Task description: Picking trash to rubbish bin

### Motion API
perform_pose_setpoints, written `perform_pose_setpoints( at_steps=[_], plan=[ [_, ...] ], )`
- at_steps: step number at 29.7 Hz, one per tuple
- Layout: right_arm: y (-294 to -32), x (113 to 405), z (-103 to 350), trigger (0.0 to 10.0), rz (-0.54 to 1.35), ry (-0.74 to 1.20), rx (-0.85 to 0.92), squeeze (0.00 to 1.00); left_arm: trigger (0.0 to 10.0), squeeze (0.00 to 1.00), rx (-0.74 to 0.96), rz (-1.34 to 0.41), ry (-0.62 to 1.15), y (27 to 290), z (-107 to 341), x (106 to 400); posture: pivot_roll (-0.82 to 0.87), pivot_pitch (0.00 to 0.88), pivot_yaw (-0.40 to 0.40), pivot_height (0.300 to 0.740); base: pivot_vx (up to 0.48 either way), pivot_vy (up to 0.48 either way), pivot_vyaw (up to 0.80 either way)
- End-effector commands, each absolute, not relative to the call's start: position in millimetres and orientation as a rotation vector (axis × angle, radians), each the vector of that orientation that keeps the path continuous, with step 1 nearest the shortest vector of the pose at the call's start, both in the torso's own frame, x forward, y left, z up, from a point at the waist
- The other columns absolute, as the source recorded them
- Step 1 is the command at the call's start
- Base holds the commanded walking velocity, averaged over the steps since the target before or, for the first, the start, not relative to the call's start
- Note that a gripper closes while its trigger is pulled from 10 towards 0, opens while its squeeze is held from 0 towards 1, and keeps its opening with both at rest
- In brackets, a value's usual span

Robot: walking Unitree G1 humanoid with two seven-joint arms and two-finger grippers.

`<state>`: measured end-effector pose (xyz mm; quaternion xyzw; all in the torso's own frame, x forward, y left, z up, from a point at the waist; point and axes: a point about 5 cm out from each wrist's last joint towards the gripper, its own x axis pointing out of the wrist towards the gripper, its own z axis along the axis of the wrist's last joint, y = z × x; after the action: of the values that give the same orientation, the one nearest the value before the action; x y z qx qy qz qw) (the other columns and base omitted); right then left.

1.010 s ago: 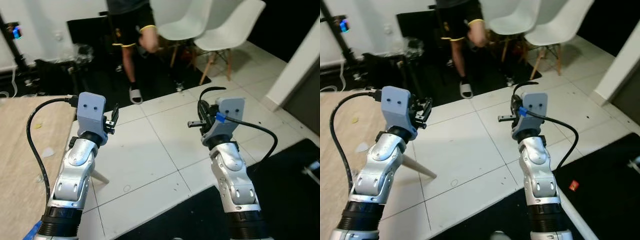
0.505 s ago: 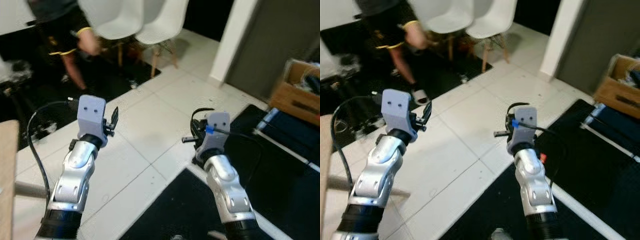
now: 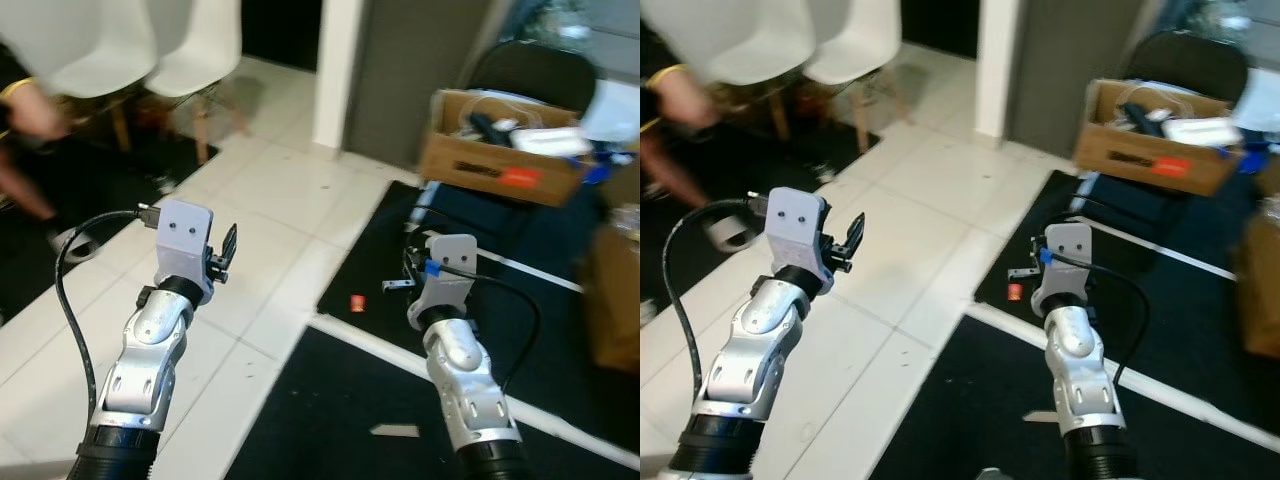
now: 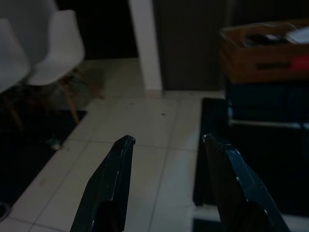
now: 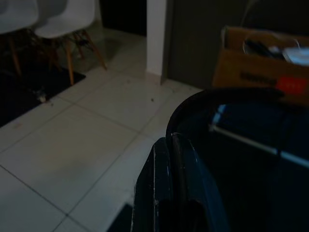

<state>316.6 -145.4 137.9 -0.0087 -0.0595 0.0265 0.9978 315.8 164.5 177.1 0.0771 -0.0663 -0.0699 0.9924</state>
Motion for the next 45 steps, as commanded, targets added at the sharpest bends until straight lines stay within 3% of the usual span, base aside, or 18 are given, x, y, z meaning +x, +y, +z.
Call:
perform_pose_setpoints(
  at_steps=[1,33,45],
  plan=[
    [-145,314,130,10.0,0.050,-0.098,-0.016,0.00,10.0,0.00,0.163,-0.139,-0.119,167,175,315,0.00,0.157,0.020,0.740,0.000,0.000,-0.80],
    [-158,316,117,10.0,-0.025,-0.056,0.033,0.00,10.0,0.00,0.143,-0.125,-0.082,167,173,316,0.00,0.156,0.017,0.740,0.000,0.000,-0.80],
    [-150,315,109,10.0,0.046,0.010,-0.003,0.00,10.0,0.00,0.138,-0.137,-0.079,166,172,316,0.00,0.154,0.015,0.740,0.187,0.000,0.00]
  ],
)
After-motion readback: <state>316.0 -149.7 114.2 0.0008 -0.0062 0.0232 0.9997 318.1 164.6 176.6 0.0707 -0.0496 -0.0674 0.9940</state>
